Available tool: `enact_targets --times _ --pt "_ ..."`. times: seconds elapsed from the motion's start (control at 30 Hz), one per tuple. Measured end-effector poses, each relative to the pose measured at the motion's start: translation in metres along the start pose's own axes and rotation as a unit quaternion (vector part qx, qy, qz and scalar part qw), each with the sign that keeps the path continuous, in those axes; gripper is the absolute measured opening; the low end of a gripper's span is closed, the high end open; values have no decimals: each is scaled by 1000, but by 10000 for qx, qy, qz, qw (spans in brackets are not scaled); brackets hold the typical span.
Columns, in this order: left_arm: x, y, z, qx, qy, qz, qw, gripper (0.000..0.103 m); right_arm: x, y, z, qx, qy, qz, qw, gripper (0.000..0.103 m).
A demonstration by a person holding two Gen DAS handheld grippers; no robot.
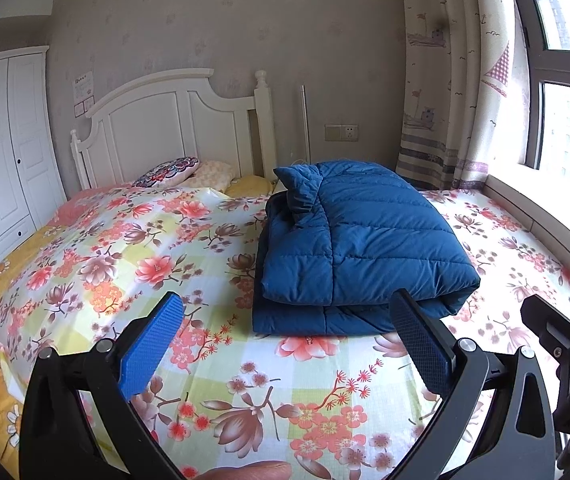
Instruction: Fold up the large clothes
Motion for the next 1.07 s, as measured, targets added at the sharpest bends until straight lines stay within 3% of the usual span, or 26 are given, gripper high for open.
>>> enact_targets --times 0.63,0.8,0.9,0.97,1.07 --pt "1 -2 2 18 38 84 10000 99 0 1 -4 -21 -6 3 10000 101" --pt "6 0 9 347 -78 383 9986 99 8 12 -7 -62 -38 -121 9999 101" --pt "11 23 15 588 367 -3 9976 99 17 27 0 -37 1 -267 9996 101" --pt "9 44 -2 424 528 -251 9974 99 15 33 19 26 148 -326 9994 100" --pt "-13 94 -82 -126 205 -612 9978 99 -6 35 84 540 298 -326 9976 100"
Point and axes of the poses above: each gripper's, at about its wrist camera, not at the fingertips, and y roughly the way its jaws point, z to its right, x to its underside, the point moved 8 cm from there along y, roughly the way its jaws point, and after that the axes turned 5 degrees about -z, right-handed, at the moved point
